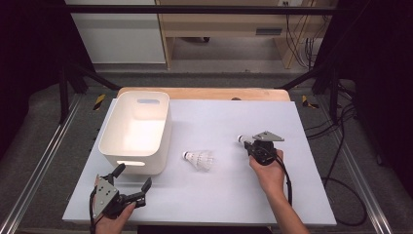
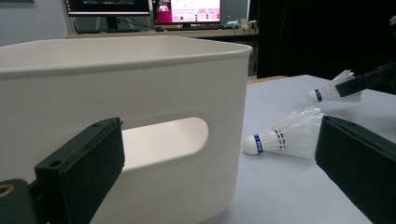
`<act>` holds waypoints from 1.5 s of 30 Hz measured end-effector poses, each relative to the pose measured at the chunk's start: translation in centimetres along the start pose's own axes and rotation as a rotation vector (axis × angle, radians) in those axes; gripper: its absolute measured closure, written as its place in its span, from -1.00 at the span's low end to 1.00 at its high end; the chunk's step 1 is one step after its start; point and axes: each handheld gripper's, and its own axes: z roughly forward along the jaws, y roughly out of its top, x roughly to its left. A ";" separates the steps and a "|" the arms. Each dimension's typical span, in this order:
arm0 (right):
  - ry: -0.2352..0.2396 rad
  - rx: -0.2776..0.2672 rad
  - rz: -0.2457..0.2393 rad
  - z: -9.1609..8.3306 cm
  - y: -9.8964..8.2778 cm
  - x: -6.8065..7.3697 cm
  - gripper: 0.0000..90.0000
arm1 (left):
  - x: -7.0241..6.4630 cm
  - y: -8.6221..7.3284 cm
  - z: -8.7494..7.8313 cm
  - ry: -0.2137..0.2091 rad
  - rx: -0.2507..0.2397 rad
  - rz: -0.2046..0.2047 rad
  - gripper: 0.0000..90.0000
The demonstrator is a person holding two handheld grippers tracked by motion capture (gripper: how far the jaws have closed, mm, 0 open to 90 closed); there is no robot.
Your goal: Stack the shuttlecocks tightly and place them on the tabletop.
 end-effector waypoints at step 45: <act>0.295 0.010 -0.078 -1.0 -1.4 6.8 1.00 | 0.0 0.0 -0.1 0.002 -0.002 0.003 -0.97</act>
